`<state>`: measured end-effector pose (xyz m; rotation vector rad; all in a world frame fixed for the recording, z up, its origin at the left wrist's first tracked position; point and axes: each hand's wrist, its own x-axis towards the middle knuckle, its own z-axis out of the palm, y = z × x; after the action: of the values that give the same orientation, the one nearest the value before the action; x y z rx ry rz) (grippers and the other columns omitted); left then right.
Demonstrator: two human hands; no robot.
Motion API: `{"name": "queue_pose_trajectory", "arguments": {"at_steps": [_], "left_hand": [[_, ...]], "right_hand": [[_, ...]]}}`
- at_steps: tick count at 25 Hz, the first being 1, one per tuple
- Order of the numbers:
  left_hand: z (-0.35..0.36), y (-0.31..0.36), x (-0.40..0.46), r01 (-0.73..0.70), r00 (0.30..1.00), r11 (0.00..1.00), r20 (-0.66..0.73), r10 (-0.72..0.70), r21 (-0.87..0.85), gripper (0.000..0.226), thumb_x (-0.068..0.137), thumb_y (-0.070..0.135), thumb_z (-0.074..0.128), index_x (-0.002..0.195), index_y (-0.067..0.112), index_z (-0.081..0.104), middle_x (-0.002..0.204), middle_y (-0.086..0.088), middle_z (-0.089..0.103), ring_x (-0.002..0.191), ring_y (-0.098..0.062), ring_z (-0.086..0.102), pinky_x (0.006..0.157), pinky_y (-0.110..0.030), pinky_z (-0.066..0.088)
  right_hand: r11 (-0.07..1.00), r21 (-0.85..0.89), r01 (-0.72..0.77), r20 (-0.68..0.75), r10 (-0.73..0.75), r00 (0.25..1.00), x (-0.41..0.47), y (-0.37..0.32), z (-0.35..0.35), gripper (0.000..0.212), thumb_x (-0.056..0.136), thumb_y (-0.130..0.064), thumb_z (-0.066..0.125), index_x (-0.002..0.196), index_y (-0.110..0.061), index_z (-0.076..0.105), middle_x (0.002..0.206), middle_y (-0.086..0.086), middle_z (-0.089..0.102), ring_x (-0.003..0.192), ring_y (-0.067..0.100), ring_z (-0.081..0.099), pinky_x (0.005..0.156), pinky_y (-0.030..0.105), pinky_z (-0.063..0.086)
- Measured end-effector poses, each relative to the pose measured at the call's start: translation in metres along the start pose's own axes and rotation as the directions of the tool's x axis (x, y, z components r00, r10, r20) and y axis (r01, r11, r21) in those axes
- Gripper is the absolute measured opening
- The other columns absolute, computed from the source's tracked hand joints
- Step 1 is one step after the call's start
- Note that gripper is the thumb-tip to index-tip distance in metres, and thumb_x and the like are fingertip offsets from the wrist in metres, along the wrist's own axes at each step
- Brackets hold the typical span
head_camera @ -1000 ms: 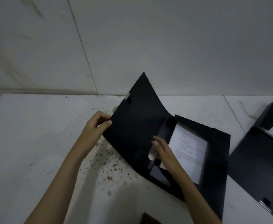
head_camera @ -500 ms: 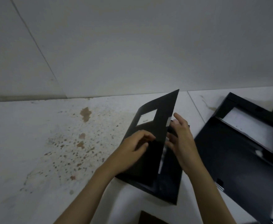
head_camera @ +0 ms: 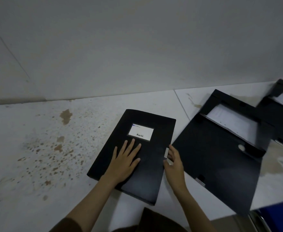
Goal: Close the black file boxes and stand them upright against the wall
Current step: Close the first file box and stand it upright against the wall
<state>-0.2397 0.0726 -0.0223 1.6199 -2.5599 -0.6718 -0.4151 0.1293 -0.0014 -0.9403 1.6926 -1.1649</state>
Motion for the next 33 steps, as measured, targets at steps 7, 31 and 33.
{"name": "queue_pose_trajectory", "arguments": {"at_steps": [7, 31, 33], "left_hand": [[0.021, 0.001, 0.003, 0.014, 1.000, 0.998, 0.025, -0.016, 0.056, 0.078, 0.056, 0.075, -0.026, 0.128, 0.045, -0.032, 0.145, 0.005, -0.031, 0.131, -0.008, -0.038, 0.113, -0.049, -0.017], [-0.018, -0.086, -0.032, 0.427, 0.782, 0.524, 0.010, -0.623, -0.738, 0.057, 0.076, 0.054, 0.056, 0.110, 0.008, 0.054, 0.106, -0.008, 0.064, 0.092, -0.025, 0.065, 0.085, -0.044, 0.054], [-0.026, -0.099, -0.044, 0.399, 0.755, 0.451, 0.007, -0.656, -0.799, 0.050, 0.078, 0.048, 0.059, 0.104, 0.005, 0.057, 0.101, -0.013, 0.065, 0.086, -0.024, 0.066, 0.077, -0.039, 0.057]], "right_hand": [[0.879, -0.466, 0.097, 0.115, -0.049, 0.992, 0.003, 0.028, 0.006, 0.063, 0.094, -0.005, 0.041, 0.147, -0.012, 0.006, 0.158, 0.007, -0.005, 0.144, 0.025, 0.002, 0.113, 0.028, 0.014], [0.980, -0.197, 0.014, 0.157, 0.018, 0.987, -0.002, 0.010, 0.048, 0.071, 0.092, -0.011, 0.051, 0.147, -0.020, 0.006, 0.157, 0.004, 0.016, 0.143, 0.021, 0.020, 0.118, 0.038, 0.020], [0.988, -0.147, 0.044, 0.178, -0.017, 0.984, -0.003, -0.002, 0.067, 0.070, 0.092, -0.008, 0.050, 0.146, -0.022, 0.008, 0.156, 0.002, 0.019, 0.142, 0.020, 0.022, 0.118, 0.038, 0.021]]}}
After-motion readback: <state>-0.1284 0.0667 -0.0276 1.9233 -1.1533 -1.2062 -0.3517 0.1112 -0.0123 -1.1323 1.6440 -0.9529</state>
